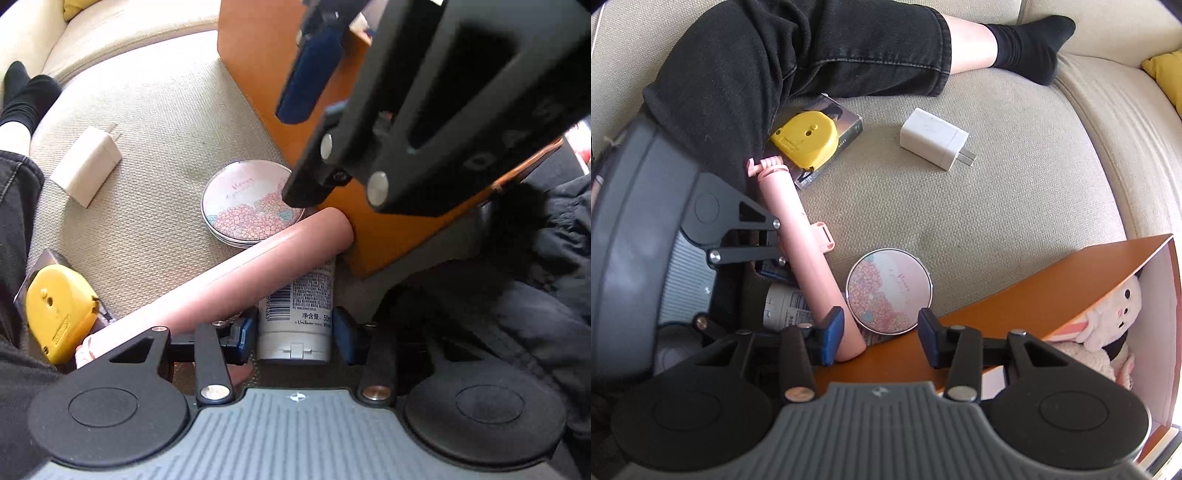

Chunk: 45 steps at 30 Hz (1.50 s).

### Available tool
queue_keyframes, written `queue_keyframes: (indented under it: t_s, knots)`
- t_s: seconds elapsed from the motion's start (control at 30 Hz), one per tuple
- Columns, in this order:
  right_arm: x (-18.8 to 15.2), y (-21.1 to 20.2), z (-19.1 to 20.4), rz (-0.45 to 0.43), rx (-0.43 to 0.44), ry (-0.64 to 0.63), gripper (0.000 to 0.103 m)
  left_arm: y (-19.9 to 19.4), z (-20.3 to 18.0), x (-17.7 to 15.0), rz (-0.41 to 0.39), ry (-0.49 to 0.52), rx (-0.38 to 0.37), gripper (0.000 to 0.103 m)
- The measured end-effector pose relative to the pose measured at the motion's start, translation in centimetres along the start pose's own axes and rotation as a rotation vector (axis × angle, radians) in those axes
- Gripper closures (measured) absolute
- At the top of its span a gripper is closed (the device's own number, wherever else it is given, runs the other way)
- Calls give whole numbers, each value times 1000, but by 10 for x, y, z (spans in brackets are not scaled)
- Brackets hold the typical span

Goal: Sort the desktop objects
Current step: 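Grasp the white lotion tube with the right tool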

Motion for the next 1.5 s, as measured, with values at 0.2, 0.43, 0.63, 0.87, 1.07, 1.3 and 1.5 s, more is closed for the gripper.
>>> queue_keyframes:
  t_s: [0.2,0.43,0.63,0.87,1.07,1.3,1.5]
  knots:
    - [5,-4,-6,-28,6,35,57,-43,1,-4,-78,-30,4,53]
    - [13,-15,-9,-72,33,65,57,-100,16,-8,-185,-91,33,54]
    - [20,-18,-5,-91,24,65,57,-128,47,22,-285,-94,135,54]
    - [31,-16,2,-108,68,48,57,-121,107,39,-362,-211,257,54]
    - [48,5,9,-150,113,33,60,-107,139,20,-387,-407,146,54]
    - [62,24,18,-171,163,-12,88,-117,158,0,-440,-545,26,54]
    - [57,7,12,-191,150,-41,92,-116,173,-7,-433,-599,-6,49]
Point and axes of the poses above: each gripper's, at about its wrist camera, not at the fingertips, and y roughly the way its jaws point, z to its left, x to its top, the point moved 9 cm from there along y, roughly the way its jaws point, and after that the axes turned 14 degrees about y, right-handed, at the moved point
